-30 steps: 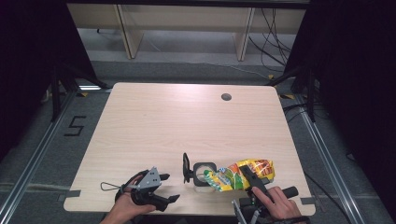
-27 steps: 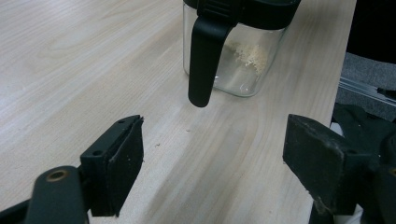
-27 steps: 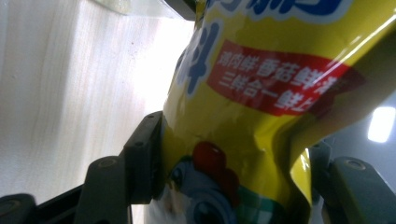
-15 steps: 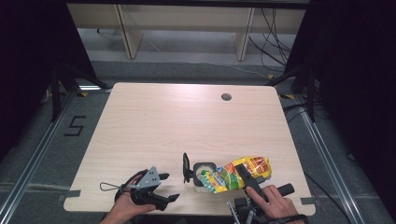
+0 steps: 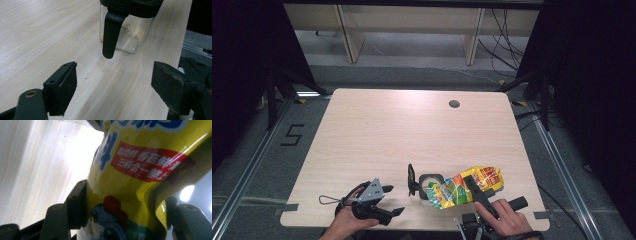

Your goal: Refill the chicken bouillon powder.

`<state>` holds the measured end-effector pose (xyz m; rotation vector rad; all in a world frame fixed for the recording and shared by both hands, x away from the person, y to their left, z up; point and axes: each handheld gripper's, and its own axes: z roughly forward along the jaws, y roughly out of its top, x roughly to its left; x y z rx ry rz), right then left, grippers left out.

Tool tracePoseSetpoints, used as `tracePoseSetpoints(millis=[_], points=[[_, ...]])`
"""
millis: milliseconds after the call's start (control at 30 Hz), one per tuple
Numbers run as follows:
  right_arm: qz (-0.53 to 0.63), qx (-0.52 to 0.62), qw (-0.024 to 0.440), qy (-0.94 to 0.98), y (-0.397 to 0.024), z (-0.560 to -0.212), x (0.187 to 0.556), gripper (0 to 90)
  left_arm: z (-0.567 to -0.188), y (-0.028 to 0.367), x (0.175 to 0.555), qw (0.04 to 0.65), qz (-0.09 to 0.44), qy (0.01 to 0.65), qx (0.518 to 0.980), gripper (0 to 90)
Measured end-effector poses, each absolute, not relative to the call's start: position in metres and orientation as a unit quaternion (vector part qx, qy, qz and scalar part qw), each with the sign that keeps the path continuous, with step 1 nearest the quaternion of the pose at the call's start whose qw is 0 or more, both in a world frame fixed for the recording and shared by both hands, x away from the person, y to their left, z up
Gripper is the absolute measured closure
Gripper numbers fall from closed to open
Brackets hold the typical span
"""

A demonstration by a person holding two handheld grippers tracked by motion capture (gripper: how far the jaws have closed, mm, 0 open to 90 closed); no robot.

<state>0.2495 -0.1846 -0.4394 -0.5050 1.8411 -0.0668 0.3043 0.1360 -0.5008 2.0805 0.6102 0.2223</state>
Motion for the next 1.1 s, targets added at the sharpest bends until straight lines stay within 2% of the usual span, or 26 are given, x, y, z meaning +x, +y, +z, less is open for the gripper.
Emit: tracePoseSetpoints(millis=[133,300,433,600,667,1100], points=[[-0.026,-0.184,0.575,0.797,-0.1866,-0.4439,0.2472,40.7,-0.5005,0.1357,0.3044,0.464,0.09,0.248,0.846,20.4],[-0.03,-0.212,0.573,0.792,-0.1851,-0.4387,0.2494,41.0,-0.5012,0.1356,0.3044,0.467,0.093,0.252,0.843,20.4],[-0.024,-0.188,0.572,0.798,-0.186,-0.4411,0.249,41.0,-0.5008,0.1361,0.304,0.462,0.092,0.253,0.845,20.4],[-0.032,-0.224,0.571,0.789,-0.1823,-0.4395,0.252,41.5,-0.5003,0.1375,0.305,0.457,0.097,0.249,0.849,20.5],[-0.033,-0.225,0.572,0.788,-0.1823,-0.4379,0.2521,41.6,-0.5019,0.1353,0.3043,0.47,0.091,0.258,0.839,20.5],[-0.057,-0.238,0.577,0.779,-0.1792,-0.4382,0.2518,41.7,-0.4999,0.1373,0.3044,0.459,0.092,0.25,0.848,20.6]])
